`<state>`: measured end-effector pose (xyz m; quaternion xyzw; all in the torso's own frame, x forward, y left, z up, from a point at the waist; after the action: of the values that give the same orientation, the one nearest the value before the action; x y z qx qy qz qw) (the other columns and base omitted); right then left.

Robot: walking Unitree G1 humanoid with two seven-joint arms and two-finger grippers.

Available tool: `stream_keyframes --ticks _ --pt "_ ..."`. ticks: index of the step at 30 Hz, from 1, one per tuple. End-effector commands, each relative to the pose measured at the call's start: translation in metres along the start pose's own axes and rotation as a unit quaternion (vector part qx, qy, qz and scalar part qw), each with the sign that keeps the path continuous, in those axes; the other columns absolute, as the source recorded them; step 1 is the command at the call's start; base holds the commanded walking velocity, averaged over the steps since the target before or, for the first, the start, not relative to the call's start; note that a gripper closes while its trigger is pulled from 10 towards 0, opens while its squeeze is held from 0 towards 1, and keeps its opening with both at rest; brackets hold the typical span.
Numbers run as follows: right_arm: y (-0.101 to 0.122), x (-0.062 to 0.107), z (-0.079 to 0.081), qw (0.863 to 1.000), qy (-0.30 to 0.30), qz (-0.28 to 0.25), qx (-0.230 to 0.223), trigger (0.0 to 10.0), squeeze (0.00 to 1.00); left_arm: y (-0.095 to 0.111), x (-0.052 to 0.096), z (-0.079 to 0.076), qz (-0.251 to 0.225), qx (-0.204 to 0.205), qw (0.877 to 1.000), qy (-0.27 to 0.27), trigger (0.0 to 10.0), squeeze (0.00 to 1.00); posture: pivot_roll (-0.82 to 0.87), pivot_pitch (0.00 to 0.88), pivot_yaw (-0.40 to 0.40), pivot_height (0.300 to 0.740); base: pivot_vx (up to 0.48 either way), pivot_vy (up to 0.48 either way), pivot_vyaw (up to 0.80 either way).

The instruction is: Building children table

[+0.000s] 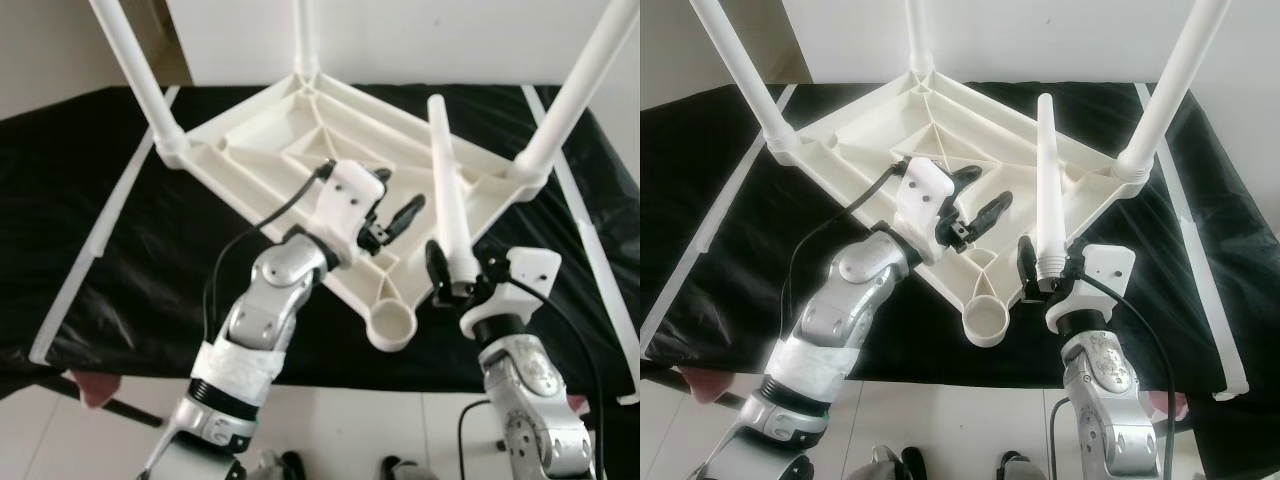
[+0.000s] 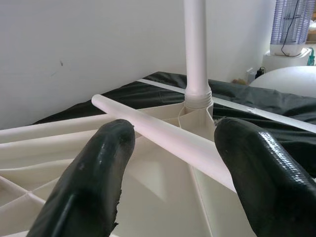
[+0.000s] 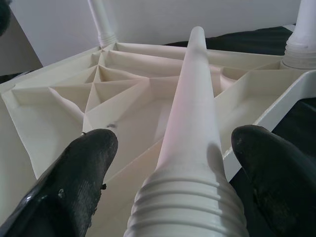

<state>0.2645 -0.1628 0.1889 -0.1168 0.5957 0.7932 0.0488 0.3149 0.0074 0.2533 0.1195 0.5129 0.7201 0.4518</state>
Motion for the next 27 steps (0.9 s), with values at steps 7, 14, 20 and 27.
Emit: stream_keyframes --ticks 7,14,20,27 --pt "0.014 -0.003 0.001 0.999 -0.005 -0.03 -0.044 10.0 0.0 0.008 0.001 -0.006 -0.022 -0.009 1.0 -0.009 0.0 0.0 -0.15 0.163 0.041 0.74 0.0 0.0 0.0" --pt "0.022 -0.005 0.0 0.998 -0.006 -0.043 -0.055 10.0 0.0 0.008 0.0 -0.006 -0.022 -0.012 1.0 -0.011 0.0 0.0 -0.15 0.168 0.038 0.74 0.0 0.0 0.0" --pt "0.024 -0.008 0.003 0.998 0.0 -0.042 -0.055 10.0 0.0 0.006 -0.001 -0.004 -0.009 -0.019 1.0 -0.007 10.0 0.0 -0.15 0.168 0.035 0.74 0.0 0.0 0.0" --pt "0.021 -0.009 0.005 0.998 0.005 -0.03 -0.048 10.0 0.0 0.007 0.0 -0.003 -0.014 -0.014 1.0 -0.004 0.0 0.0 -0.15 0.169 0.034 0.74 0.0 0.0 0.0"
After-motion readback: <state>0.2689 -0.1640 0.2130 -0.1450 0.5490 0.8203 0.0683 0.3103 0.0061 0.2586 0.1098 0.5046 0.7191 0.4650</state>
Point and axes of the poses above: a point about 5 cm out from each wrist's last joint towards the gripper, its own x axis pointing back from the gripper into the wrist, its own y axis along the axis of the wrist's last joint, z = x × y, the point moved 1 cm from there along -x, pointing out of the wrist towards the gripper, and after that the axes turned 9 degrees about -x, right-handed, at the moved point
